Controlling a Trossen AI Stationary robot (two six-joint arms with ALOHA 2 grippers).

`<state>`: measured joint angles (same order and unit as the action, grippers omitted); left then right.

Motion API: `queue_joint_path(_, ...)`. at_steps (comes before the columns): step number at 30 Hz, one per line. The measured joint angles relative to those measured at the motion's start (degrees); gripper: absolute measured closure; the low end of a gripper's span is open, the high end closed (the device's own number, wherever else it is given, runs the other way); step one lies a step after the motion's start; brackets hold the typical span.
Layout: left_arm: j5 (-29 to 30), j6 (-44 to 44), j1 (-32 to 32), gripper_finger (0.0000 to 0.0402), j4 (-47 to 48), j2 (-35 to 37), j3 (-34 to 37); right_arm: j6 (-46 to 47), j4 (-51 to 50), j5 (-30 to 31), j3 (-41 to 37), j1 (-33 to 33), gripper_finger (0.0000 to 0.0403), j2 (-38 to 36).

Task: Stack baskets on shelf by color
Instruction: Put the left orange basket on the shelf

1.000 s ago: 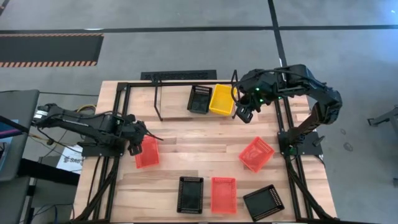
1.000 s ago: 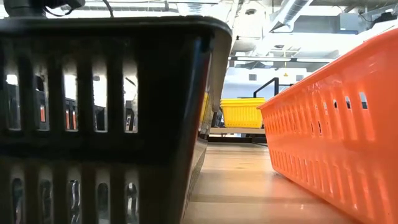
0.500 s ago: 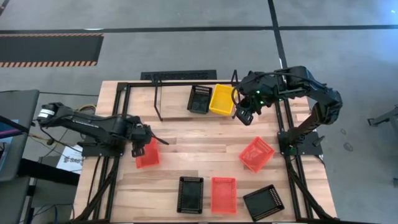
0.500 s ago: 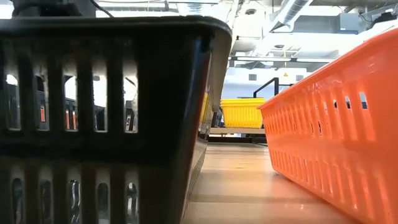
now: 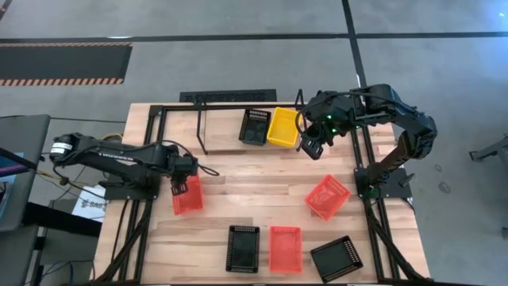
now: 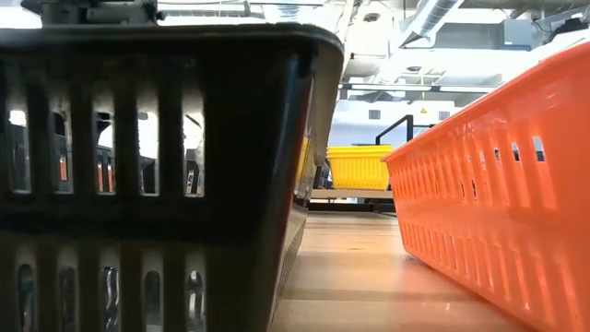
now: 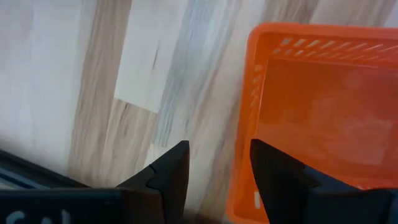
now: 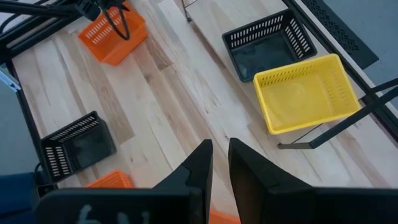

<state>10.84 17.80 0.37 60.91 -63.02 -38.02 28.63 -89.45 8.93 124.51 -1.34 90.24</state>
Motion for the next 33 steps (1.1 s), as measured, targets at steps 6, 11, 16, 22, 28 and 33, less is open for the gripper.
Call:
queue_joint_path(6, -4.4, -2.56, 2.81, 0.0244, -1.12, 0.0, 0.0, -0.64, 0.0, 0.12, 0.0, 0.0, 0.033, 0.0)
queue_joint_path(11, -5.65, -3.23, 4.24, 0.0244, -1.41, 0.0, 0.0, -0.77, 0.02, 0.19, 0.0, 0.0, 0.033, 0.0)
queue_joint_path(16, -5.93, -3.37, 5.71, 0.0244, -1.47, 0.0, 0.0, -0.77, 0.04, 0.19, 0.0, 0.0, 0.033, 0.0)
queue_joint_path(22, -6.34, -3.38, 7.31, 0.0244, -1.51, 0.0, 0.0, -0.77, 0.36, 0.19, 0.01, 0.0, 0.033, 0.0)
queue_joint_path(28, -9.68, -5.09, 8.8, 0.0244, -2.3, 0.0, 0.0, -0.75, 0.39, 0.19, 0.0, 0.0, 0.033, 0.0)
queue_joint_path(33, -10.61, -5.38, 9.74, 0.0244, -2.43, 0.0, 0.0, -0.75, 0.4, 0.19, 0.0, 0.0, 0.033, 0.02)
